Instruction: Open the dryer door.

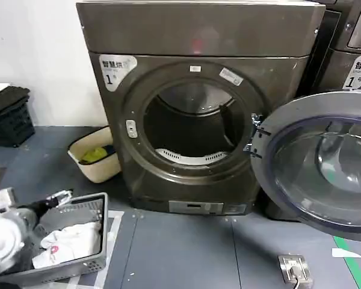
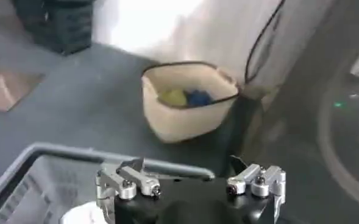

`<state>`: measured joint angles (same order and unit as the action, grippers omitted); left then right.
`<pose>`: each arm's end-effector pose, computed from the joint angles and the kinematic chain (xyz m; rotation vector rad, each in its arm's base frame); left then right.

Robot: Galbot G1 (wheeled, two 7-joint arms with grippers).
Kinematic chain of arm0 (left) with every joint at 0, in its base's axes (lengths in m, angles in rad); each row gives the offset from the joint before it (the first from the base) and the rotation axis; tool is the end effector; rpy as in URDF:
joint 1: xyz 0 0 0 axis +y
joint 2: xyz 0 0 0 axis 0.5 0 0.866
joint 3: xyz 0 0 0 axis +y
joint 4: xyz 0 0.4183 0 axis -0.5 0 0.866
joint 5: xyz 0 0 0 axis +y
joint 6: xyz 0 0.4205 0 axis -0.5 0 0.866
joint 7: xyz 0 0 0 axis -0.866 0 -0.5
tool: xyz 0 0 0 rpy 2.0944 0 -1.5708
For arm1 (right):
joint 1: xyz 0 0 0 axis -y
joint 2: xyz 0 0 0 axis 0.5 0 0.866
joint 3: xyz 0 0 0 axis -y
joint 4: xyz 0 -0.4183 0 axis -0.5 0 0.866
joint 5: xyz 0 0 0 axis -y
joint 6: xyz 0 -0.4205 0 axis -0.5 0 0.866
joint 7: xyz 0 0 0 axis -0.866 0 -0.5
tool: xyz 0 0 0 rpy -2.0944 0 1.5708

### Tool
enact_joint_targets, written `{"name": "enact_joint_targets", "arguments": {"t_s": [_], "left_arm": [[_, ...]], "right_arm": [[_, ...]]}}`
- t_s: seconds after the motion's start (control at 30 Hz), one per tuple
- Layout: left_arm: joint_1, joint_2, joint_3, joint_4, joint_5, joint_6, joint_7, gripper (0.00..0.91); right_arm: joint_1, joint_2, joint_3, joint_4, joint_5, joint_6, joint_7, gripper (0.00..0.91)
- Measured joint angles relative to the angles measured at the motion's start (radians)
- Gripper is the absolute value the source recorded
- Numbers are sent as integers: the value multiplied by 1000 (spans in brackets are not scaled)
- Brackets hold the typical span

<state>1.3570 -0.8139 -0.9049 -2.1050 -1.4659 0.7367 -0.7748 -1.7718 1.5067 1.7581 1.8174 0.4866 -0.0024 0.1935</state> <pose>0.3029 0.2381 -0.1557 0.4189 -2.4940 0.3890 -0.0917 -0.4044 -0.3066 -1.8552 -2.4141 0.2954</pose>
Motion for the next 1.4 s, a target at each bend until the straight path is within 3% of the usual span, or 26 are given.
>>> {"name": "enact_joint_targets", "arguments": {"t_s": [0.2,0.4,0.6,0.93,1.4], "left_arm": [[-1,15,-1,35,-147,0,-121,907],[-21,33,1,105,-364,-1,-306,907],[-48,47,25,173,-494,-1,-417,907],[-106,86,73,259,-640,-1,-482,907],[-172,161,127,274,-751,0,-514,907]], "right_arm": [[-1,3,-3,6,0,3,-1,907],[-1,7,-7,5,1,26,-6,907],[0,18,-21,9,-2,35,-12,907],[-5,20,-24,12,-3,47,-16,907],[-8,38,-29,18,-6,68,-25,907]]}}
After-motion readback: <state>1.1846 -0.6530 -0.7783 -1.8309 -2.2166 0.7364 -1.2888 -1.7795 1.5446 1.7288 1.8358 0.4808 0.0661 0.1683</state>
